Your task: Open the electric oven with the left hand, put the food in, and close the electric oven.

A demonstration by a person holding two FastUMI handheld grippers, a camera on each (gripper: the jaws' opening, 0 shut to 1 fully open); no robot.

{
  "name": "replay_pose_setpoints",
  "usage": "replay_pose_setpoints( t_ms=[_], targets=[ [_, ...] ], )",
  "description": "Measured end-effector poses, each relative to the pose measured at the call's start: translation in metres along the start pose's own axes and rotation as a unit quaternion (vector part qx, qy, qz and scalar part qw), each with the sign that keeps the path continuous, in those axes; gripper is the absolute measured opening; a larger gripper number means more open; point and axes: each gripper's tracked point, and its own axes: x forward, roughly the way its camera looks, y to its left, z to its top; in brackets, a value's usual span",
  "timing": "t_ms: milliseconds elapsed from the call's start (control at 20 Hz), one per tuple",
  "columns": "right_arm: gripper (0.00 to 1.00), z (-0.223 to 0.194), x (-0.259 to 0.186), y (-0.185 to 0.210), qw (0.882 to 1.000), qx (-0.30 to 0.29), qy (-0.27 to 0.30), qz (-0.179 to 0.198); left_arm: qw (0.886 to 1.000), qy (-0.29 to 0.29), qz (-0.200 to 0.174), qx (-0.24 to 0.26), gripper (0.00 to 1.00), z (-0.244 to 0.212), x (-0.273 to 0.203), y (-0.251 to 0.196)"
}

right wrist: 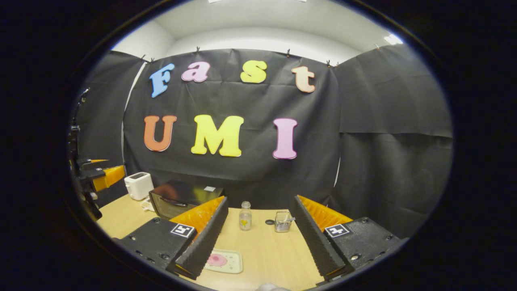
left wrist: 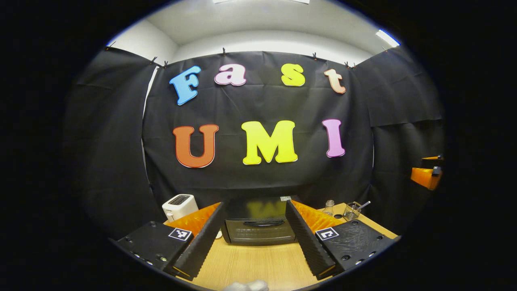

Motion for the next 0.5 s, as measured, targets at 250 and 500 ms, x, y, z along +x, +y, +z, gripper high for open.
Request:
replay_pose_setpoints(
  t_ms=[250, 500],
  targets=[
    [1.00, 0.000, 0.001, -0.006, 1.000, -0.004, 0.010, -0.012, 1.000, 0.016, -0.010, -0.016, 0.95, -0.029, 0.059, -0.008],
    [1.00, -0.006, -0.004, -0.021, 0.999, -0.015, 0.032, -0.039, 0.999, 0.038, -0.014, -0.013, 0.95, -0.072, 0.124, -0.015]
  ],
)
